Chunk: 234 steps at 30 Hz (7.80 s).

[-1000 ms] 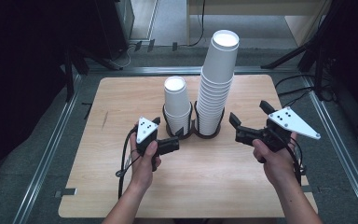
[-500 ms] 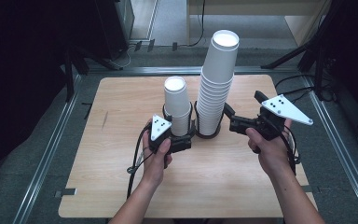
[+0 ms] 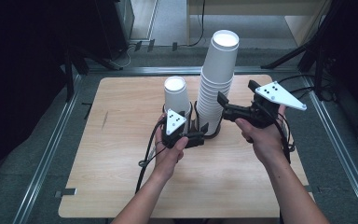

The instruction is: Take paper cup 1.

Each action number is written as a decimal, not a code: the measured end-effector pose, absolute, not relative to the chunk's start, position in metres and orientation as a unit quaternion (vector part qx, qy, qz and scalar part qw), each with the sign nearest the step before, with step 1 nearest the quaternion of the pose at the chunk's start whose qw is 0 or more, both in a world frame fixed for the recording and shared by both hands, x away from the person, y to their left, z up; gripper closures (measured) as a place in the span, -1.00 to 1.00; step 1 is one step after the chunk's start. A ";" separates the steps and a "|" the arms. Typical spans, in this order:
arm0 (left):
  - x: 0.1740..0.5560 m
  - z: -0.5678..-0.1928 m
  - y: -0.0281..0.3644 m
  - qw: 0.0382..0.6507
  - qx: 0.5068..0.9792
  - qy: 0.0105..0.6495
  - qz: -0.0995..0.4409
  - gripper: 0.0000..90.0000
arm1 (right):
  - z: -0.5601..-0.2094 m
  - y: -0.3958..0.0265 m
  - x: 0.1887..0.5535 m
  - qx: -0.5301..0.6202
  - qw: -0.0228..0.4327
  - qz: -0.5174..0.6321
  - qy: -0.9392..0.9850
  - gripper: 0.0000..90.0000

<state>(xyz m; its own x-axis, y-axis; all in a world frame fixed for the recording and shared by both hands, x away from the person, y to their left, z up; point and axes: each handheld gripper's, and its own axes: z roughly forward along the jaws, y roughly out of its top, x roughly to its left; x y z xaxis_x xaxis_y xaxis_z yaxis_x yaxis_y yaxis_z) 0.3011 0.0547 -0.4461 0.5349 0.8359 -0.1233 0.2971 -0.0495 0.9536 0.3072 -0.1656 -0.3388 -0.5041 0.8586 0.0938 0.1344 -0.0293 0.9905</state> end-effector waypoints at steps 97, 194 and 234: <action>0.339 -0.437 -0.004 0.530 0.660 0.426 0.320 -0.95 | -0.312 -0.118 0.372 0.430 0.331 0.583 0.604 -0.73; 0.357 -0.370 0.006 0.585 0.642 0.377 0.321 -0.88 | -0.295 -0.140 0.371 0.387 0.276 0.586 0.656 -0.69; 0.354 -0.373 0.011 0.588 0.646 0.358 0.330 -0.72 | -0.287 -0.136 0.372 0.381 0.304 0.586 0.648 -0.60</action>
<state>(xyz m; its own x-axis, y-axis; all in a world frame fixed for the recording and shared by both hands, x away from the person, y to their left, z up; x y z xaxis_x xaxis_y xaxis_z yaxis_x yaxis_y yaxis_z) 0.3539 0.0107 -0.3727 0.5263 0.8503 0.0056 0.0750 -0.0530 0.9958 0.3716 -0.1364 -0.2866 -0.5252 0.8493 0.0524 0.1375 0.0239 0.9902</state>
